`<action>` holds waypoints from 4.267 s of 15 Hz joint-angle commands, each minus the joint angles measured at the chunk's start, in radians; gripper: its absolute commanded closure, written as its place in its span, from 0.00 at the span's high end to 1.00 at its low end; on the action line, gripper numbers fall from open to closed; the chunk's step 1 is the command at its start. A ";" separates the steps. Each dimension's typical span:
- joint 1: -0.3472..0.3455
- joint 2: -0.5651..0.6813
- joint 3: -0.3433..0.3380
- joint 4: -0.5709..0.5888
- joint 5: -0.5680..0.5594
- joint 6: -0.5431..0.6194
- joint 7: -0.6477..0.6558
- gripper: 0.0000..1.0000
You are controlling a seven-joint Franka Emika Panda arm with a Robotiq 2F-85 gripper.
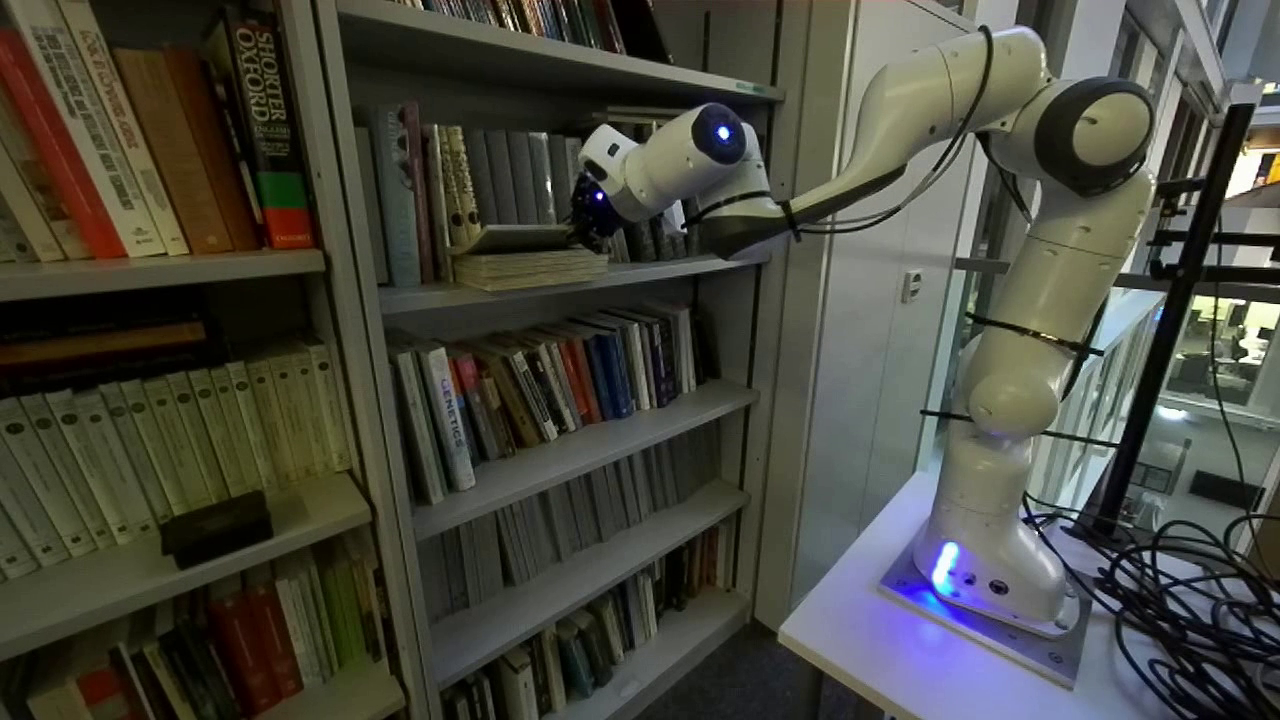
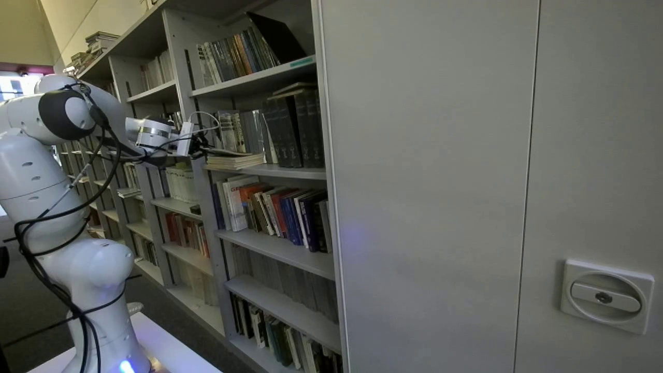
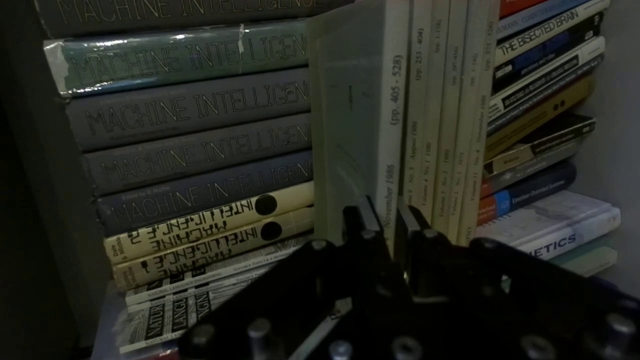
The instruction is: Put the book on top of the books on the shelf
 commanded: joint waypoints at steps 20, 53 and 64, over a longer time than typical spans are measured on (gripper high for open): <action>0.009 -0.055 -0.037 -0.066 0.007 -0.028 -0.078 0.03; 0.000 -0.002 -0.036 -0.085 -0.280 -0.059 0.307 1.00; -0.004 0.051 -0.048 0.003 -0.322 -0.088 0.314 1.00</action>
